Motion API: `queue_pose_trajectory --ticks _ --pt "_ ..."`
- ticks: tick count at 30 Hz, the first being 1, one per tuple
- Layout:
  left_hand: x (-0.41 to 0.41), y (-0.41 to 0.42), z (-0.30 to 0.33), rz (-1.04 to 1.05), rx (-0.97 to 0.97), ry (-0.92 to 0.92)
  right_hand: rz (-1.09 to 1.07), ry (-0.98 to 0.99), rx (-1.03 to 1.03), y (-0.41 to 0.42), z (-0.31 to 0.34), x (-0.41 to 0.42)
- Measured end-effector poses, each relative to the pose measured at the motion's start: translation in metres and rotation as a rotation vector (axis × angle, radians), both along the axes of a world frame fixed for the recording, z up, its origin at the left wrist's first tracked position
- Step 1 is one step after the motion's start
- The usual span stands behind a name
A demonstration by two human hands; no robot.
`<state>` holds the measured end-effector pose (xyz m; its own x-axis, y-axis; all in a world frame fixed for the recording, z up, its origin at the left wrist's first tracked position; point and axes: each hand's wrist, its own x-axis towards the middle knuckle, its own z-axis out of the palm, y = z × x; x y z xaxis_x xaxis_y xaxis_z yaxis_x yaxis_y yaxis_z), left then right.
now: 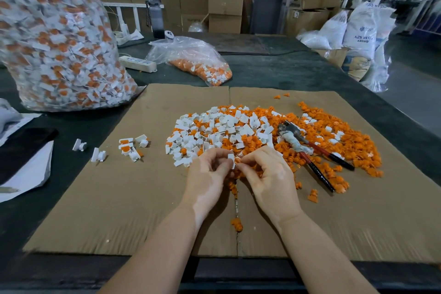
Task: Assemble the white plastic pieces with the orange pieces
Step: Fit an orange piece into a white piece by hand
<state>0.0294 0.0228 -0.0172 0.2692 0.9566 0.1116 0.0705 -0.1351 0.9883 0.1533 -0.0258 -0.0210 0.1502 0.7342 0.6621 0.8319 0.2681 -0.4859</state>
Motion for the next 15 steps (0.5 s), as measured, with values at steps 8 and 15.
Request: queue_pose_trajectory --ticks 8,15 --pt "-0.0009 -0.0006 -0.0002 -0.004 0.025 -0.03 0.023 0.006 -0.018 -0.0009 0.0006 -0.0004" --pt "-0.0014 -0.0014 -0.0004 -0.028 0.016 -0.054 0.07 0.013 -0.034 -0.0001 0.0035 -0.0001"
